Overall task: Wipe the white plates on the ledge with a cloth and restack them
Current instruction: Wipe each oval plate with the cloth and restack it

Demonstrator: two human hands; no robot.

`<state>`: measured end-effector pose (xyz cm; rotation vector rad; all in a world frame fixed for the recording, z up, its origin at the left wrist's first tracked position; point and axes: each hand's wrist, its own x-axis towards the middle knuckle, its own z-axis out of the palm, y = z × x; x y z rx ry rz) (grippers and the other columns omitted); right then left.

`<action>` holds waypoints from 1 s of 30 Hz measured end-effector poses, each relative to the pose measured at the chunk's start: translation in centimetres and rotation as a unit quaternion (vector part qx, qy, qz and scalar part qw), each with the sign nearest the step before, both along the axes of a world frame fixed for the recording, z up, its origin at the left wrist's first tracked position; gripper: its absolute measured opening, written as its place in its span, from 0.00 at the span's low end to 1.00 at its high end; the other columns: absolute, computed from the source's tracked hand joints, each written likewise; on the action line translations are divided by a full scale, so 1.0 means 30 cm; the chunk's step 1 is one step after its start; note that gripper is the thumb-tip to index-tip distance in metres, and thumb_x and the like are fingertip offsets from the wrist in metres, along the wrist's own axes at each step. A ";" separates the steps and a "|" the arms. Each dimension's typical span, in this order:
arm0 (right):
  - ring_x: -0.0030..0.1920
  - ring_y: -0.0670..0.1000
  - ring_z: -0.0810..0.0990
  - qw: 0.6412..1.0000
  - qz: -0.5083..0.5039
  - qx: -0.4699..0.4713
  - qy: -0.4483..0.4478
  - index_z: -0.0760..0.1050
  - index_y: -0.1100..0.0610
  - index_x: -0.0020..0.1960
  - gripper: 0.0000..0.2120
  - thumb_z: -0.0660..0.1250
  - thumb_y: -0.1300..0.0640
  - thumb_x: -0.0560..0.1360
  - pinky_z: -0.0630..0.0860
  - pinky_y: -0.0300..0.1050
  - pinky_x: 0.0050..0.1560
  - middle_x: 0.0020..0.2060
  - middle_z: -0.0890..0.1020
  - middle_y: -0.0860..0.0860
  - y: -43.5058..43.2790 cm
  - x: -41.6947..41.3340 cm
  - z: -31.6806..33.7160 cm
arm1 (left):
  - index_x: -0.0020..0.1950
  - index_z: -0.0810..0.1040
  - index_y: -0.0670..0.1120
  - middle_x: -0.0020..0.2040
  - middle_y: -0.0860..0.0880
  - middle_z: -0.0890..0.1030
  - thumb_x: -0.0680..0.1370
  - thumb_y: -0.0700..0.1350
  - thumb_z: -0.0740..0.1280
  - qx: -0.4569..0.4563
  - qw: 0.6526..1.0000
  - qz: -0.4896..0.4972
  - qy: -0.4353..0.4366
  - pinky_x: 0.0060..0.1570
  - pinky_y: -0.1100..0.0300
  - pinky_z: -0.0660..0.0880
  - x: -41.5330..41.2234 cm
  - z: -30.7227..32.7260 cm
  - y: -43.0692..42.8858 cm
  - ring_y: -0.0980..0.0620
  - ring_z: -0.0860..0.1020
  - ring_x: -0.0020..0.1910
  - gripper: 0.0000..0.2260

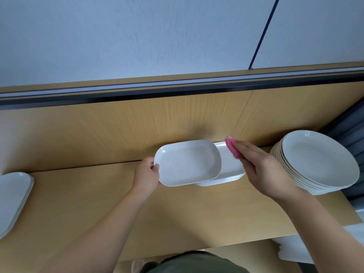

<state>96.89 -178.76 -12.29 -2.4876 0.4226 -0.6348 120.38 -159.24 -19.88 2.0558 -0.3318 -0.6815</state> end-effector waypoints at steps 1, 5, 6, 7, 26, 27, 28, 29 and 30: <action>0.66 0.41 0.73 1.000 0.006 0.000 0.001 0.71 0.56 0.71 0.20 0.61 0.65 0.80 0.70 0.36 0.65 0.68 0.74 0.43 0.017 0.020 -0.002 | 0.56 0.75 0.47 0.49 0.49 0.81 0.81 0.38 0.58 -0.002 1.000 0.006 -0.001 0.29 0.61 0.76 0.013 0.001 0.033 0.47 0.82 0.44 0.10; 0.67 0.42 0.72 0.999 0.032 0.000 0.010 0.71 0.57 0.71 0.19 0.60 0.65 0.81 0.70 0.39 0.66 0.66 0.76 0.43 0.100 0.106 -0.013 | 0.55 0.75 0.49 0.49 0.50 0.80 0.80 0.38 0.57 0.016 1.000 0.024 -0.007 0.33 0.57 0.79 0.063 -0.015 0.174 0.46 0.82 0.42 0.10; 0.67 0.42 0.73 0.999 0.037 0.003 0.013 0.71 0.57 0.71 0.19 0.60 0.65 0.81 0.70 0.38 0.66 0.66 0.76 0.43 0.126 0.126 -0.017 | 0.55 0.75 0.49 0.49 0.50 0.80 0.80 0.38 0.57 0.020 0.999 0.027 -0.007 0.33 0.57 0.79 0.074 -0.023 0.210 0.46 0.82 0.43 0.09; 0.66 0.42 0.73 0.999 0.039 0.008 0.017 0.71 0.56 0.71 0.19 0.59 0.66 0.81 0.70 0.36 0.65 0.66 0.76 0.43 0.154 0.146 -0.020 | 0.54 0.74 0.49 0.50 0.49 0.80 0.80 0.38 0.57 0.024 0.999 0.030 -0.004 0.33 0.56 0.79 0.085 -0.034 0.245 0.46 0.81 0.44 0.09; 0.60 0.46 0.78 0.996 0.061 0.021 0.063 0.71 0.54 0.71 0.20 0.62 0.65 0.80 0.74 0.37 0.59 0.65 0.76 0.45 0.538 0.407 -0.142 | 0.46 0.77 0.49 0.42 0.50 0.81 0.80 0.42 0.60 0.104 0.993 -0.057 0.016 0.41 0.51 0.81 0.222 -0.171 0.574 0.49 0.82 0.38 0.07; 0.63 0.46 0.77 0.995 0.063 0.027 0.074 0.72 0.54 0.71 0.20 0.62 0.64 0.81 0.74 0.38 0.60 0.66 0.76 0.45 0.543 0.420 -0.153 | 0.44 0.77 0.48 0.40 0.49 0.81 0.79 0.44 0.61 0.119 0.990 -0.078 0.002 0.42 0.49 0.81 0.231 -0.175 0.579 0.49 0.82 0.38 0.07; 0.65 0.46 0.75 0.994 0.064 0.030 0.086 0.72 0.53 0.71 0.19 0.62 0.64 0.81 0.75 0.41 0.61 0.67 0.75 0.44 0.548 0.435 -0.166 | 0.44 0.78 0.49 0.41 0.49 0.82 0.78 0.45 0.61 0.141 0.985 -0.101 -0.018 0.44 0.48 0.80 0.241 -0.174 0.583 0.49 0.82 0.39 0.07; 0.66 0.45 0.74 0.993 0.063 0.028 0.096 0.72 0.52 0.71 0.19 0.61 0.63 0.81 0.75 0.44 0.61 0.68 0.74 0.43 0.551 0.448 -0.182 | 0.48 0.78 0.50 0.47 0.49 0.82 0.78 0.47 0.62 0.166 0.977 -0.125 -0.041 0.47 0.50 0.79 0.251 -0.170 0.587 0.49 0.81 0.43 0.06; 0.67 0.45 0.74 0.993 0.059 0.026 0.103 0.72 0.52 0.71 0.19 0.61 0.62 0.81 0.76 0.45 0.60 0.68 0.73 0.42 0.554 0.461 -0.198 | 0.56 0.77 0.50 0.57 0.49 0.80 0.79 0.49 0.62 0.194 0.967 -0.151 -0.064 0.53 0.52 0.77 0.261 -0.162 0.588 0.49 0.80 0.51 0.09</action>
